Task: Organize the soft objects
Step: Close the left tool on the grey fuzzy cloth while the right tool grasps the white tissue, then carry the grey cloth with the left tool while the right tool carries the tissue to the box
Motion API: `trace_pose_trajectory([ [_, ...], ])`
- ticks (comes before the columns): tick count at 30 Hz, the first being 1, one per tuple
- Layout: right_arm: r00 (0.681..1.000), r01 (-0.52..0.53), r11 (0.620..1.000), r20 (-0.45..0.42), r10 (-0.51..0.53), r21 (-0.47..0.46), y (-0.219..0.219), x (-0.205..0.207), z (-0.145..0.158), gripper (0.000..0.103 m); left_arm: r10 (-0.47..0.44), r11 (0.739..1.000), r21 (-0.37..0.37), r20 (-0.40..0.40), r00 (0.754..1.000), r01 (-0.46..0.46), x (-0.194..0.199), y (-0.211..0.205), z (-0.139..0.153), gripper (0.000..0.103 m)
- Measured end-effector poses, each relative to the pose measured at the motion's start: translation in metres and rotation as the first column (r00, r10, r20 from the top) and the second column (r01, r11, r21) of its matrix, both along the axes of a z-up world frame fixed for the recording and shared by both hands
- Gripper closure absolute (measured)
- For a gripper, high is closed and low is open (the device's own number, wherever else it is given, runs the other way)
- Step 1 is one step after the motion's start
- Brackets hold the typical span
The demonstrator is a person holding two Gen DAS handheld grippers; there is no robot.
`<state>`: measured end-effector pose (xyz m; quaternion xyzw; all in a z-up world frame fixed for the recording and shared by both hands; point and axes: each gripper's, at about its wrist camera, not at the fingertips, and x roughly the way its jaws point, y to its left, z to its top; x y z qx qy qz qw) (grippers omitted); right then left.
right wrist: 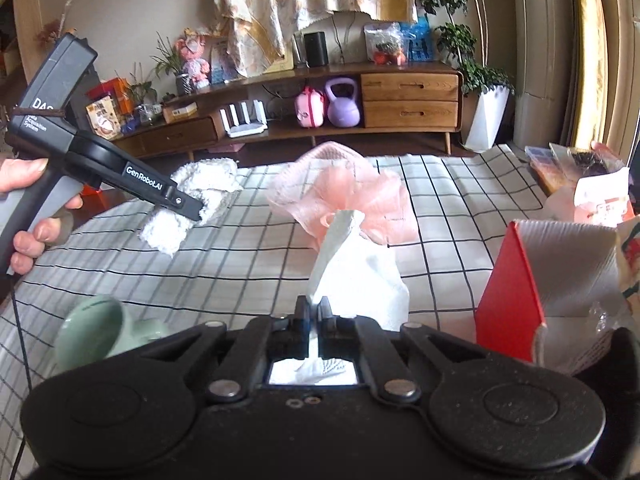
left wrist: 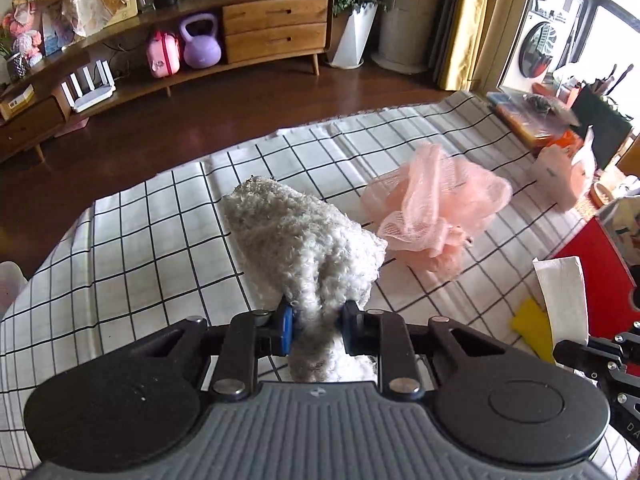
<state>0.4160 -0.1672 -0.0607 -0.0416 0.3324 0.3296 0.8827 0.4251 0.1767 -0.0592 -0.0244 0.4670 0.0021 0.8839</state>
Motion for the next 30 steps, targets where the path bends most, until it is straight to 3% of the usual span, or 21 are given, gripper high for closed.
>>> trace_pose_trajectory([
  [17,0.999,-0.028,0.994,0.037,0.024,0.106,-0.077,-0.059,0.077,0.1,-0.079,0.996,-0.036,0.111,0.991,0.084,-0.106,-0.062,0.082,0.081],
  [30,0.995,0.019,0.991,0.09,-0.031,0.132,-0.15,-0.09,0.103,0.1,-0.191,0.976,-0.068,0.169,0.967,0.205,-0.163,-0.155,0.115,0.081],
])
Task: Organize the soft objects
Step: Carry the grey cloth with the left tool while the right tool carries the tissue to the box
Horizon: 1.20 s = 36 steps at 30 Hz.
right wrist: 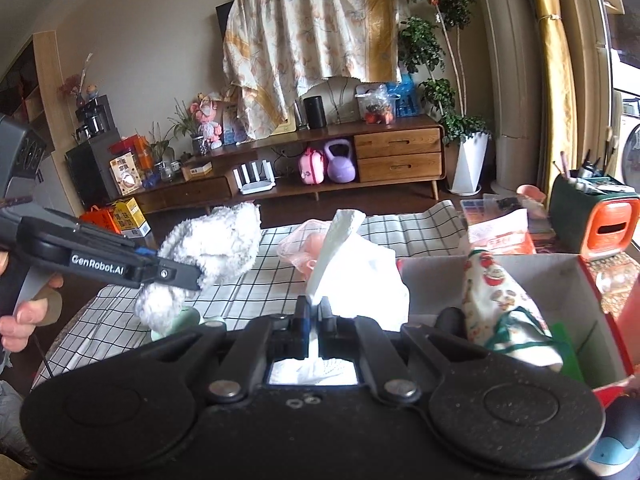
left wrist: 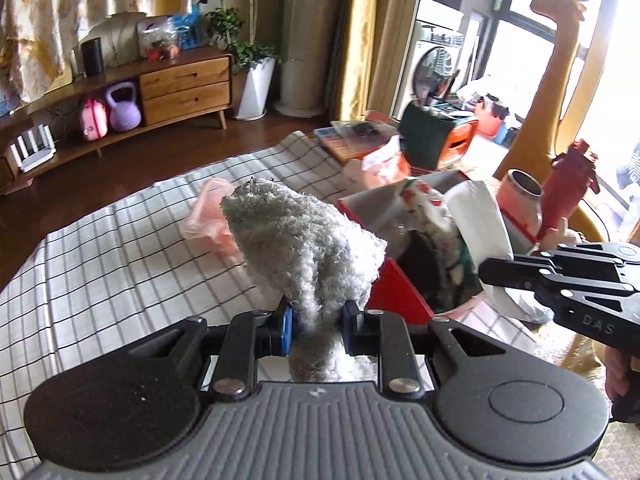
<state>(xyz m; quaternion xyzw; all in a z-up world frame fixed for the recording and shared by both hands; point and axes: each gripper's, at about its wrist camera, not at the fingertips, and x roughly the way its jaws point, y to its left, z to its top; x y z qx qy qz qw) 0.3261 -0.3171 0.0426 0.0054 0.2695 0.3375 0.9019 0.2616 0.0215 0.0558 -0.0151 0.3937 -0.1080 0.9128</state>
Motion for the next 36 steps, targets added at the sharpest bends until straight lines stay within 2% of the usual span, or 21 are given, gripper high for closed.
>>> trace_pose_trajectory([
  [9,0.998,0.065,0.998,0.0,-0.065,0.008,-0.054,0.002,-0.002,0.1,-0.085,0.995,-0.047,0.0,0.996,0.085,-0.001,-0.071,-0.009,0.081],
  [21,0.986,0.168,0.986,-0.017,-0.169,-0.019,-0.106,0.031,-0.021,0.1,-0.164,0.985,-0.059,-0.027,0.986,0.162,0.027,-0.147,-0.032,0.081],
  [29,0.977,0.209,0.976,-0.026,-0.211,-0.055,-0.121,0.06,-0.036,0.1,-0.178,0.983,-0.052,-0.031,0.984,0.176,0.051,-0.179,-0.047,0.081],
  [36,0.971,0.225,0.971,-0.067,-0.231,-0.083,-0.127,0.089,-0.059,0.1,-0.14,0.99,-0.025,-0.029,0.99,0.14,0.08,-0.192,-0.064,0.081],
])
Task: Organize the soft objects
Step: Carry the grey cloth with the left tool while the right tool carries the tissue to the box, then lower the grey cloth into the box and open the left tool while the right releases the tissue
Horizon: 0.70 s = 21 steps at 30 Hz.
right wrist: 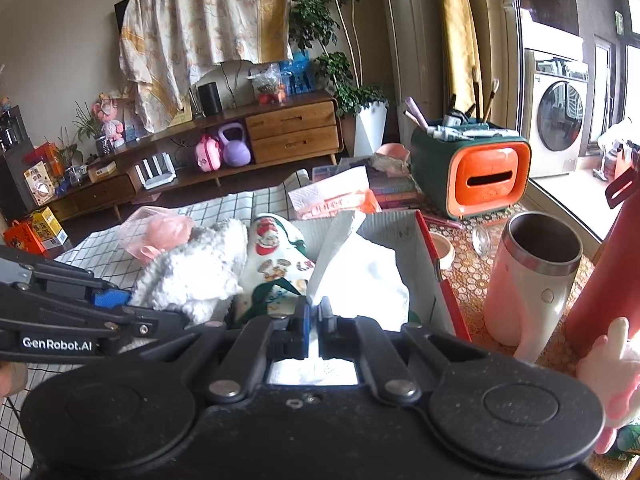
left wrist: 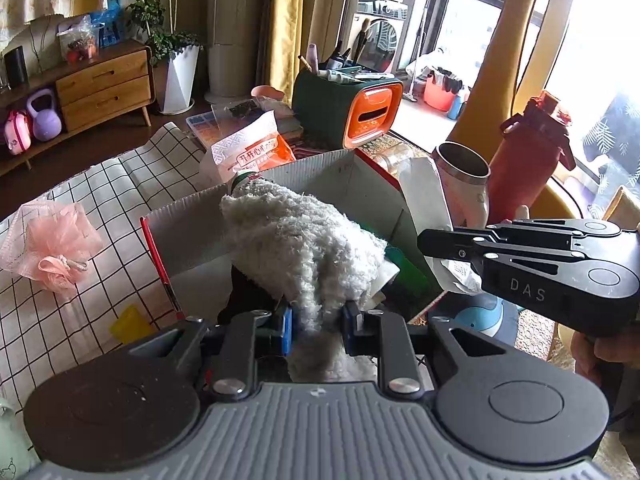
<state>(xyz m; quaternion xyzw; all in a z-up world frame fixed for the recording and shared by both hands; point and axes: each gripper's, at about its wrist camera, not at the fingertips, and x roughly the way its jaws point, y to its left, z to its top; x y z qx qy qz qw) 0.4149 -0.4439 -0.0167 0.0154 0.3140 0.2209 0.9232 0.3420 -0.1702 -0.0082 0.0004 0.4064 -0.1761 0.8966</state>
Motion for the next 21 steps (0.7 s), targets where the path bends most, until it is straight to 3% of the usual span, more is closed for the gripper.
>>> trace_pose_trajectory([
  [12,0.997,0.011,1.0,-0.079,-0.013,-0.028,0.001,0.029,-0.039,0.099,0.031,0.998,0.049,-0.049,0.998,-0.028,0.034,-0.005,-0.034,0.081],
  [21,0.994,0.023,1.0,-0.107,-0.024,-0.016,0.002,0.031,-0.05,0.086,0.044,0.998,0.05,-0.113,0.993,-0.039,0.044,-0.006,-0.054,0.081],
])
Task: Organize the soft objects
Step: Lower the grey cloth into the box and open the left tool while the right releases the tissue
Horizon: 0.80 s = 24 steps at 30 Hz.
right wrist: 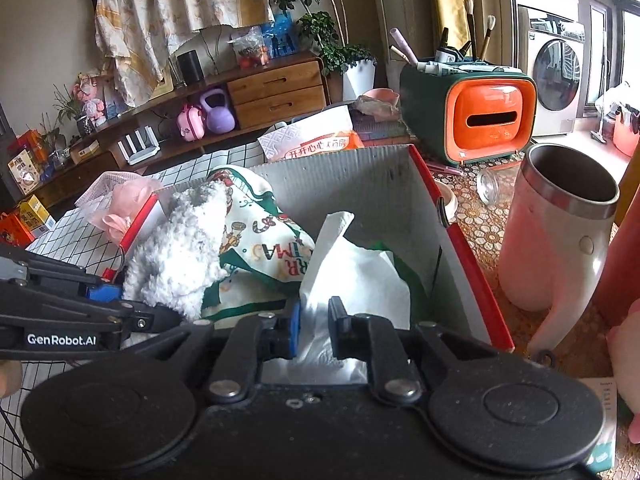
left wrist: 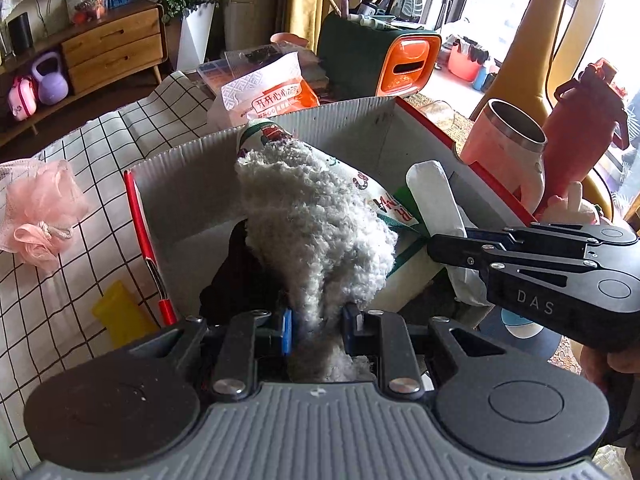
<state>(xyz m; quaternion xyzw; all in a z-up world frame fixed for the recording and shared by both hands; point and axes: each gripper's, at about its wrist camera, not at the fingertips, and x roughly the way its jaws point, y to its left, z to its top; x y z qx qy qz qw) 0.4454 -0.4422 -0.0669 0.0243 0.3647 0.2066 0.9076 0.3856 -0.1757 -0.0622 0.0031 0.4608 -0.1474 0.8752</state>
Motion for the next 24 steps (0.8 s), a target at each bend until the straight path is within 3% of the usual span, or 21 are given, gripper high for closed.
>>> trace_pose_trajectory([
  [5,1.0,0.007,1.0,-0.014,-0.007,0.013,-0.002,0.0,0.0,0.076,0.007,1.0,-0.003,-0.007,1.0,-0.007,-0.001,0.001,-0.004,0.08],
  [11,1.0,0.004,1.0,-0.013,-0.004,0.011,-0.002,-0.003,0.001,0.066,0.01,1.0,-0.016,-0.003,1.0,-0.01,-0.006,0.002,-0.003,0.072],
  [12,1.0,0.002,1.0,-0.014,-0.002,0.01,-0.002,-0.005,0.002,0.064,0.009,1.0,-0.015,-0.002,1.0,-0.009,-0.007,0.002,-0.003,0.068],
  [15,1.0,-0.001,1.0,-0.008,0.002,0.01,-0.001,-0.009,0.004,0.06,0.007,1.0,-0.019,0.0,1.0,-0.007,-0.012,0.003,-0.002,0.046],
  [24,1.0,-0.007,1.0,0.021,0.007,0.007,0.003,-0.023,0.017,0.043,0.016,0.999,-0.029,0.031,0.999,-0.015,-0.028,0.01,0.009,0.046],
])
